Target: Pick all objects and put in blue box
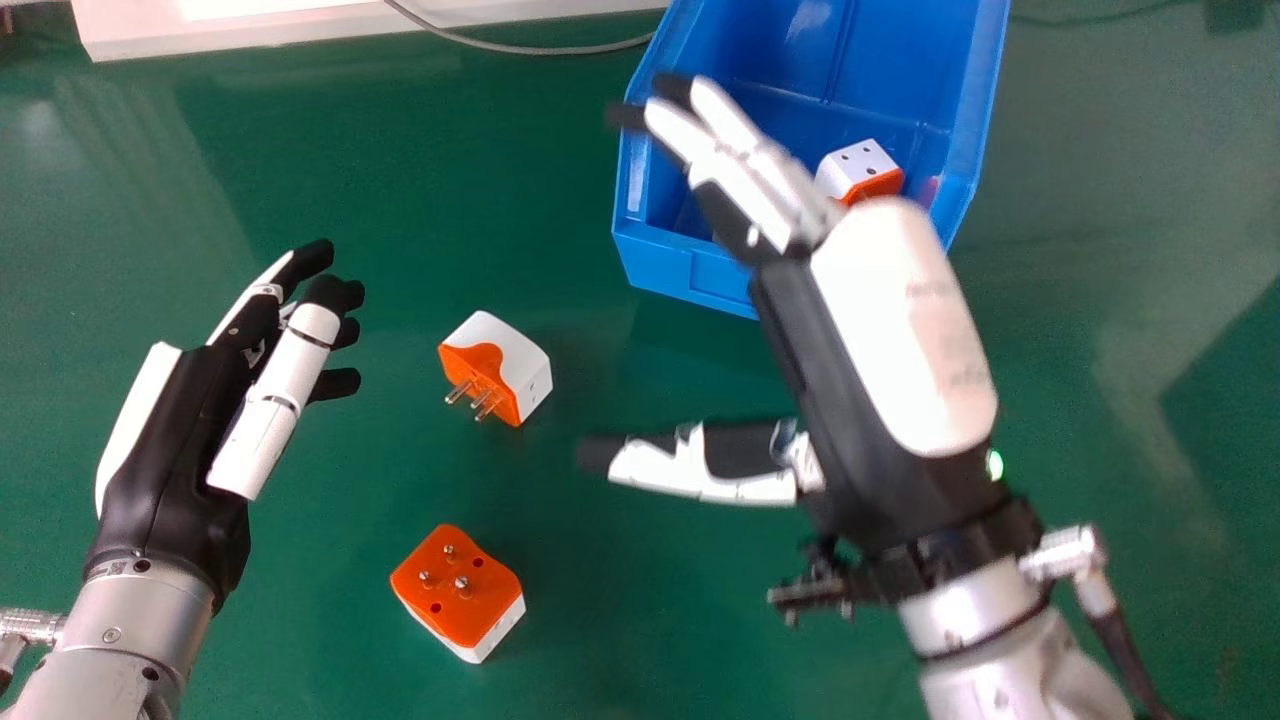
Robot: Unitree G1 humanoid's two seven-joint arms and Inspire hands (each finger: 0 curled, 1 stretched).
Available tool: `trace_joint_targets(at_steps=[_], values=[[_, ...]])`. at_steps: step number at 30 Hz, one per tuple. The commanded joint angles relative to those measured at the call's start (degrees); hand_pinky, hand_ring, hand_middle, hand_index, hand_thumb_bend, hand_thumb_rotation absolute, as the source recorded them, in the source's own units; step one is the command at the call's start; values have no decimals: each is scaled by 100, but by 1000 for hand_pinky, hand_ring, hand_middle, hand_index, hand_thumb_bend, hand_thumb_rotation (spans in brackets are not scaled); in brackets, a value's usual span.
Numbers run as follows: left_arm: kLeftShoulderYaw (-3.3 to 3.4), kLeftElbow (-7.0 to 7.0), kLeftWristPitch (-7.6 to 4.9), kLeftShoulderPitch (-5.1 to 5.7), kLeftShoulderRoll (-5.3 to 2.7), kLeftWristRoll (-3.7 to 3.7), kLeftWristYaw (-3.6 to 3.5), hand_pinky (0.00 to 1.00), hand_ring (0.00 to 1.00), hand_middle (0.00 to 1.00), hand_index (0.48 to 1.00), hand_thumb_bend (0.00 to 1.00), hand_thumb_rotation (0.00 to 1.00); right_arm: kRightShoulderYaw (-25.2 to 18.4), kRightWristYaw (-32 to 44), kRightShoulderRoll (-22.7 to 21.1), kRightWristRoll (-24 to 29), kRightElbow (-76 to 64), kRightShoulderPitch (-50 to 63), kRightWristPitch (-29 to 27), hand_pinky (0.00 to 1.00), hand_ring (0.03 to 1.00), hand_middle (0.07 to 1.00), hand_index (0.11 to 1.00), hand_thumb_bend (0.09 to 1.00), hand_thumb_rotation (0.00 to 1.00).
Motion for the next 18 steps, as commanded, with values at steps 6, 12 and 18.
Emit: trace_joint_targets(at_steps=[6, 12, 18], values=[[30, 52, -541, 192, -123, 62, 86, 790, 868, 875, 911, 461, 860, 22, 168, -126, -107, 95, 678, -257, 681, 862, 909, 832, 544, 227], [20, 206, -870, 293, -154, 41, 87, 800, 877, 883, 913, 465, 863, 195, -29, 10, 221, 738, 869, -939, 665, 843, 885, 822, 508, 311], [18, 119, -930, 401, -160, 6, 82, 803, 881, 887, 915, 470, 865, 385, 98, 48, 258, 1272, 877, -1293, 644, 816, 862, 809, 490, 324]])
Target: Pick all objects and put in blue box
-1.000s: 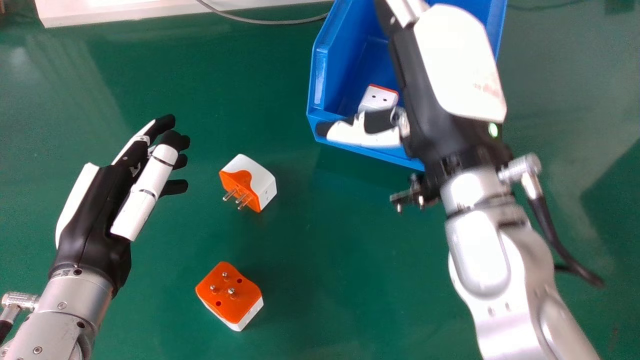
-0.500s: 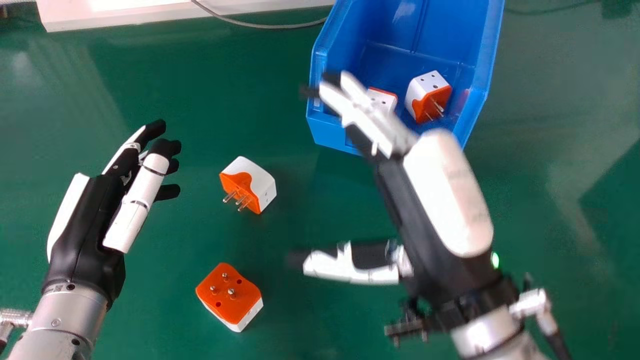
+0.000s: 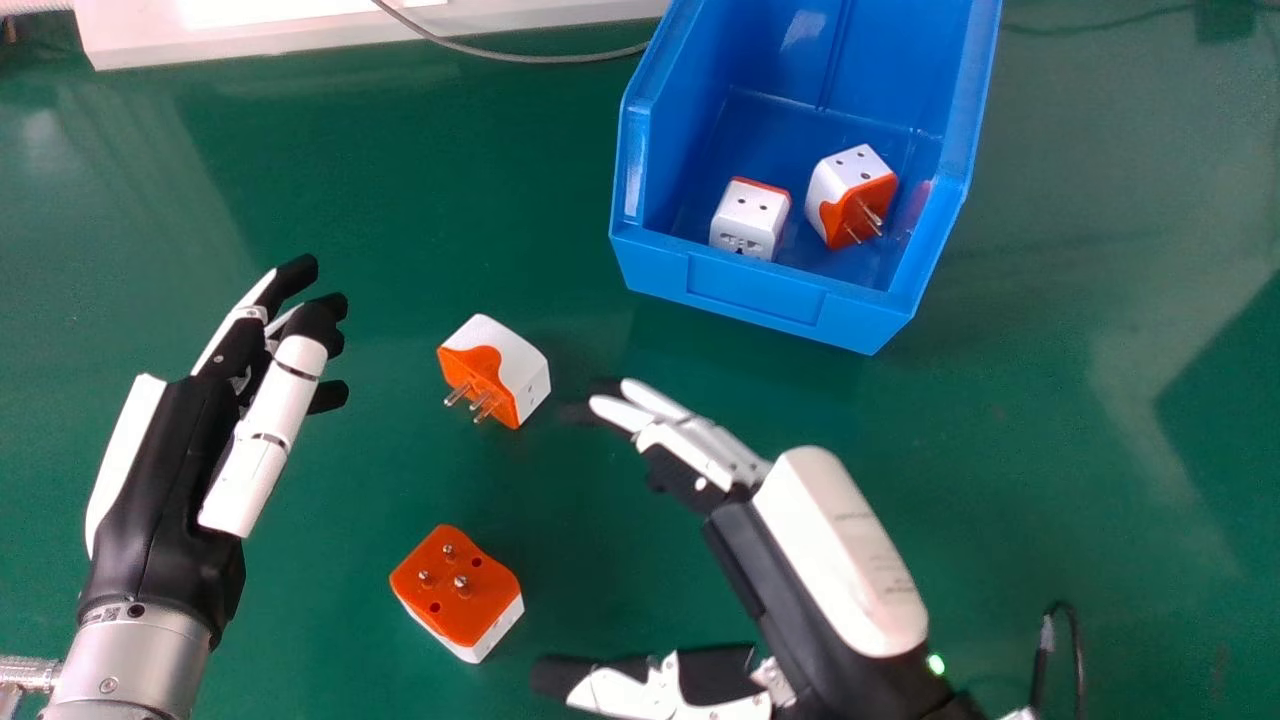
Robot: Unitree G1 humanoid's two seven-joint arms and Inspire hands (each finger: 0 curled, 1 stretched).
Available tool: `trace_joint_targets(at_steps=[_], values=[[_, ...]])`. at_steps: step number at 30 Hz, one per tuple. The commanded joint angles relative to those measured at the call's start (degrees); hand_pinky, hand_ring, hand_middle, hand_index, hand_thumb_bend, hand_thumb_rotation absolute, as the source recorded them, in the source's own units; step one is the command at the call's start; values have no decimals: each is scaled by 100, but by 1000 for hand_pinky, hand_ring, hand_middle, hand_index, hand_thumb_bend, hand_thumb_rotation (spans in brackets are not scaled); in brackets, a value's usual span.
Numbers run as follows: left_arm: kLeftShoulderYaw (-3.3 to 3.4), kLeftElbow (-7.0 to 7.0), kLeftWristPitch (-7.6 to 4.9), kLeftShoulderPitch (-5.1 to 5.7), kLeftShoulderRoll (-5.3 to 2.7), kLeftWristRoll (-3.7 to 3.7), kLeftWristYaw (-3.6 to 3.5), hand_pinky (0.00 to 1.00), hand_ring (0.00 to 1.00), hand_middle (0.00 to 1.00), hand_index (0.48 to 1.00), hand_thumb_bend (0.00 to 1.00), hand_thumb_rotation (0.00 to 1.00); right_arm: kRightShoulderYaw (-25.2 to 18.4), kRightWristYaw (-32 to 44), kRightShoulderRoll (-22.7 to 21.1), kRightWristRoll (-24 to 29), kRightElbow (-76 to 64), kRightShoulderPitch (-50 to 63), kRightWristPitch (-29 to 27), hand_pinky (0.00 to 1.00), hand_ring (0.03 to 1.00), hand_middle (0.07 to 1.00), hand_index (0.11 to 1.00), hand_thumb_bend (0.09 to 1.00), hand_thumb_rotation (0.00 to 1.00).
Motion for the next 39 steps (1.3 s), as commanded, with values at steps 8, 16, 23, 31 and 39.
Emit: trace_joint_targets(at_steps=[8, 16, 23, 31, 39], values=[[5, -283, -91, 122, -38, -12, 12, 806, 885, 889, 918, 474, 872, -118, 614, -80, 97, -45, -421, -83, 637, 797, 839, 795, 482, 307], [49, -340, -26, 153, -27, -29, 32, 808, 886, 889, 919, 477, 872, -139, 830, -70, -145, 53, -812, -77, 633, 794, 834, 791, 495, 306], [64, -376, 162, 81, -26, -20, 89, 809, 886, 889, 920, 476, 873, 55, 1148, -98, -432, 250, -1551, -133, 630, 791, 830, 786, 503, 308], [54, -557, 330, 124, -75, -27, 166, 810, 886, 888, 920, 470, 875, 255, 2252, -151, -168, 595, -2596, -138, 637, 785, 823, 775, 542, 262], [52, -665, 494, 103, -133, -12, 228, 810, 886, 887, 919, 473, 874, 516, 2269, 30, -598, 1129, -3175, -111, 627, 778, 816, 765, 561, 194]])
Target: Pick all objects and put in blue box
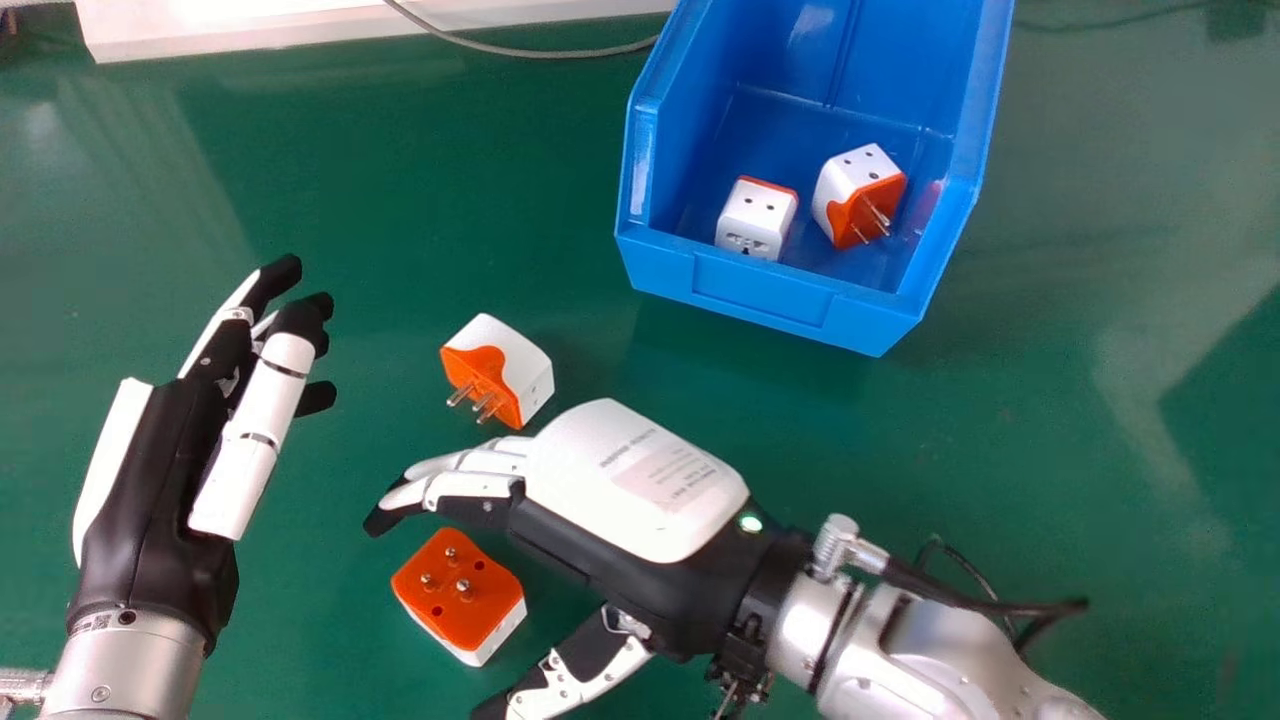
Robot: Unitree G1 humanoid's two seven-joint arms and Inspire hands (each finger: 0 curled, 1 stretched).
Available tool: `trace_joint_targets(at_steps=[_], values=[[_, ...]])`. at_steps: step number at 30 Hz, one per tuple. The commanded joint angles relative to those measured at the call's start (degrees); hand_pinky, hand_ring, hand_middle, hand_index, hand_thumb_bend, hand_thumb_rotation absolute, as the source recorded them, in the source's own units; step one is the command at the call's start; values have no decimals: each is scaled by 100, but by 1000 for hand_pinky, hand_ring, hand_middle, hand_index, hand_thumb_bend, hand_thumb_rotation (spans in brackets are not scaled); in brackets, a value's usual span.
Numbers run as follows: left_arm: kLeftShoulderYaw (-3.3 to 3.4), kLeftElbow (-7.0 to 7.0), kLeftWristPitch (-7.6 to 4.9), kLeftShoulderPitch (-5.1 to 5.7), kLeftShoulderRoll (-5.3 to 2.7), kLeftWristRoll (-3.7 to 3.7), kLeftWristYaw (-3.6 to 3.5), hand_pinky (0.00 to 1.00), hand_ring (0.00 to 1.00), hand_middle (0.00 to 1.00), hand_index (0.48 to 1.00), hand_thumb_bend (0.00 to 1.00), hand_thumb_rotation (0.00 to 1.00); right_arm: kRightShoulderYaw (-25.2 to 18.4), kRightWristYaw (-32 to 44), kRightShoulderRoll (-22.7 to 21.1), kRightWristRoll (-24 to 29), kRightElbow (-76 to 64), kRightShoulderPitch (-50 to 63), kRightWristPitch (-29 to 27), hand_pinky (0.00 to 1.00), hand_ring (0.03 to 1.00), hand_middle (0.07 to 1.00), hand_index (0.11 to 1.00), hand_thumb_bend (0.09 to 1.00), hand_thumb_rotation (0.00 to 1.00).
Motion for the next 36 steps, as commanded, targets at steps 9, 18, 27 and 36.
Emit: trace_joint_targets(at_steps=[9, 18, 27, 36], values=[[37, -188, 126, -84, -23, 16, 113, 809, 885, 887, 919, 473, 873, 341, 424, 275, -386, 616, -1062, 114, 635, 782, 819, 767, 433, 87], [36, -190, 188, -152, -26, 14, 127, 806, 885, 888, 919, 479, 871, 605, 442, 413, -776, 1396, -1875, 135, 642, 791, 817, 765, 267, 4], [32, -197, 220, -190, -15, 16, 108, 805, 884, 887, 919, 480, 870, 786, 351, 533, -1041, 1780, -2197, 248, 649, 794, 822, 742, 350, 0], [5, -227, 262, -218, 6, 30, 86, 805, 884, 887, 918, 480, 870, 930, 300, 543, -1194, 1934, -2330, 214, 643, 788, 820, 738, 372, 0]])
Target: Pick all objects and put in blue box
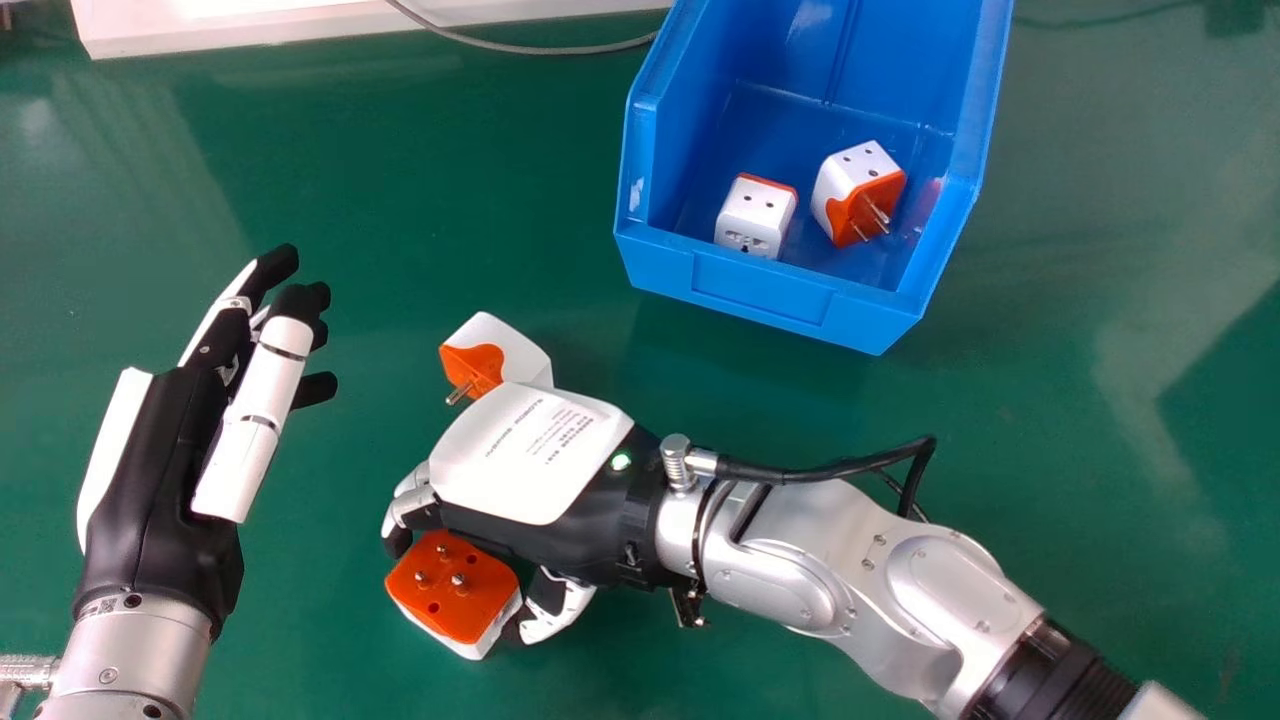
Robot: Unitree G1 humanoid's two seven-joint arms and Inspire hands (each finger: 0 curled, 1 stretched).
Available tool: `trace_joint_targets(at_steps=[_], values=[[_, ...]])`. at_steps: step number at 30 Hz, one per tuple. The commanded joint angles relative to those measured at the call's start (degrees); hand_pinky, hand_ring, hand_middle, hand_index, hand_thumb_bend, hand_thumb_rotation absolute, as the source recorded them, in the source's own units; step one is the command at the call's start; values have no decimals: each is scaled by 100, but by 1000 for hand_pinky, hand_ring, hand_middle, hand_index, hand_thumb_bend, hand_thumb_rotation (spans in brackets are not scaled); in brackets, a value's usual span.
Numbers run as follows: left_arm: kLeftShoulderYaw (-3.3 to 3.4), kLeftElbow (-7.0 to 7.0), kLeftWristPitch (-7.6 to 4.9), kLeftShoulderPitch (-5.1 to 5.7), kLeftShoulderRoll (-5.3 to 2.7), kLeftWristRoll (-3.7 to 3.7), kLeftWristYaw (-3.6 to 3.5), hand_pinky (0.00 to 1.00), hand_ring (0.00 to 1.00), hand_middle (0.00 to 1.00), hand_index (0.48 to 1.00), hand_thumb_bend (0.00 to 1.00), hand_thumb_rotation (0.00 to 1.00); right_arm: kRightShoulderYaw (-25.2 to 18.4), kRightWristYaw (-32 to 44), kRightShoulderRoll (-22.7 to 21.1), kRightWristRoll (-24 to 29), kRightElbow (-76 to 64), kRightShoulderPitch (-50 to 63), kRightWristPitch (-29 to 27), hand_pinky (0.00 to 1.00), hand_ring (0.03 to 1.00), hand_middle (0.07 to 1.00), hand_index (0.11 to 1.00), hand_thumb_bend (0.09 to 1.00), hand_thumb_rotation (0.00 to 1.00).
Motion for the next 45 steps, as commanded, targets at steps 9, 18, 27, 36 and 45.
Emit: trace_joint_targets(at_steps=[9, 18, 27, 36, 45], values=[[14, -167, 3, -61, 58, 43, -13, 805, 884, 887, 918, 478, 872, 50, 31, 88, 37, -37, -180, -21, 640, 785, 818, 727, 391, 0], [8, -229, 83, -69, 57, 57, -5, 796, 881, 887, 918, 476, 872, 44, 240, 185, 34, -114, -137, 194, 657, 804, 844, 759, 323, 0], [-8, -254, 144, -101, 51, 61, 1, 795, 881, 887, 918, 476, 872, 157, 338, 241, -67, -249, -61, 405, 677, 826, 864, 779, 263, 63], [-40, -322, 240, -130, 25, 99, 39, 793, 875, 882, 917, 473, 873, 306, 159, 305, -309, -162, -53, 593, 674, 823, 861, 773, 246, 66], [-54, -397, 362, -183, 4, 153, 60, 790, 865, 872, 911, 470, 874, 511, -381, 330, -745, -25, -87, 719, 619, 750, 781, 680, 418, 49]])
